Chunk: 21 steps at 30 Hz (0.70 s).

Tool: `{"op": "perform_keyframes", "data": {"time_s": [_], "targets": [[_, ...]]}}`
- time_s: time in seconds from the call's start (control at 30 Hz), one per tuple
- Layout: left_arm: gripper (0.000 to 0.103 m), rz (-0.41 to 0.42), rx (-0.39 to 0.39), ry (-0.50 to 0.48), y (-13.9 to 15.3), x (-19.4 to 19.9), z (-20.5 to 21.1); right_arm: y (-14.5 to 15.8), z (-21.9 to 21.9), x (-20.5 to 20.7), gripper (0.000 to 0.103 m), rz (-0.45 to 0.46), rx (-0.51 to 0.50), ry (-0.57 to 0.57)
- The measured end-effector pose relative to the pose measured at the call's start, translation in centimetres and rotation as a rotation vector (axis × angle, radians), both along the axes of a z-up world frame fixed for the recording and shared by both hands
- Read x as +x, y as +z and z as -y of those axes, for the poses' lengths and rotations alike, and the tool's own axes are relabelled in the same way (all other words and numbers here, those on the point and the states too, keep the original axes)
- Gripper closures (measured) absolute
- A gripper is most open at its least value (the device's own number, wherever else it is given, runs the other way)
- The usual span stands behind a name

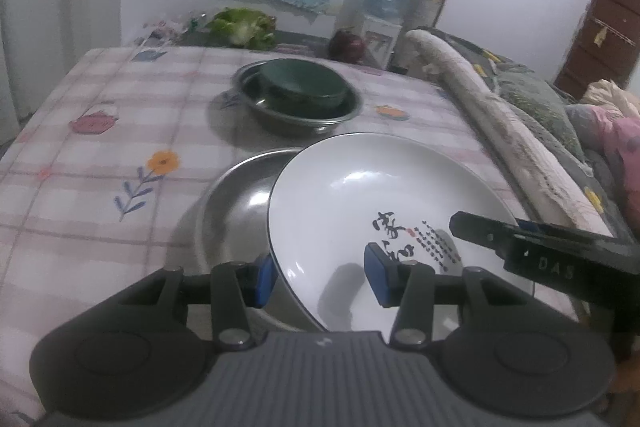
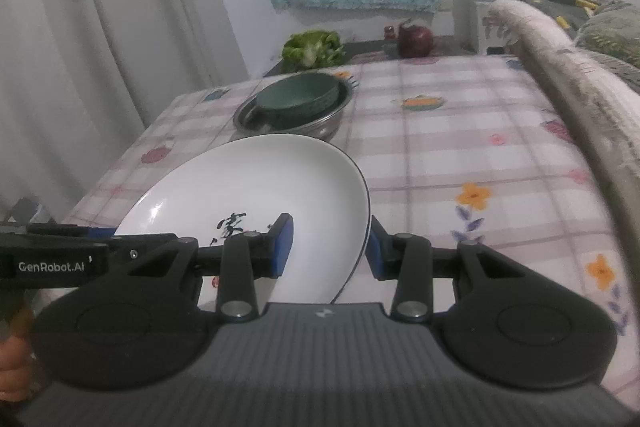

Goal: Organize plates and bowls
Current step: 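Carry the white plate with both tools onto the large steel basin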

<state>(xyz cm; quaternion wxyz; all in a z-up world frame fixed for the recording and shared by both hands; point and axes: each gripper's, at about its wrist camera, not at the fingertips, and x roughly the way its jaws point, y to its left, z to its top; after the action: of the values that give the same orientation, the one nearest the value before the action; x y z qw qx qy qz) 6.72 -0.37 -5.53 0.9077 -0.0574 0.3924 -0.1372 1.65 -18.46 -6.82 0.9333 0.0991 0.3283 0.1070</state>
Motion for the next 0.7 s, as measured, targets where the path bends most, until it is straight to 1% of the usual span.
{"op": "perform_keyframes", "data": {"time_s": [0.13,0.3,0.53,0.7], "targets": [[0.056,-0.025,-0.003,0.008,-0.6,0.6,-1.4,-0.6,-1.9,0.8,0.065,-0.037,-0.003,0.012],[0.056,-0.050,-0.021,0.004,-1.5,1.4,-2.5,-1.2,-2.9,1.6,0.065,-0.074,-0.012,0.012],[0.057,-0.055,-0.036,-0.010,-2.6,2.1,-2.8,-2.0,-3.1,2.4,0.065,-0.123,-0.038,-0.010],[0.057,-0.052,-0.035,-0.022,-2.7,2.2,-2.9,-2.0,-2.7,2.7,0.066,-0.124,-0.030,-0.021]]}}
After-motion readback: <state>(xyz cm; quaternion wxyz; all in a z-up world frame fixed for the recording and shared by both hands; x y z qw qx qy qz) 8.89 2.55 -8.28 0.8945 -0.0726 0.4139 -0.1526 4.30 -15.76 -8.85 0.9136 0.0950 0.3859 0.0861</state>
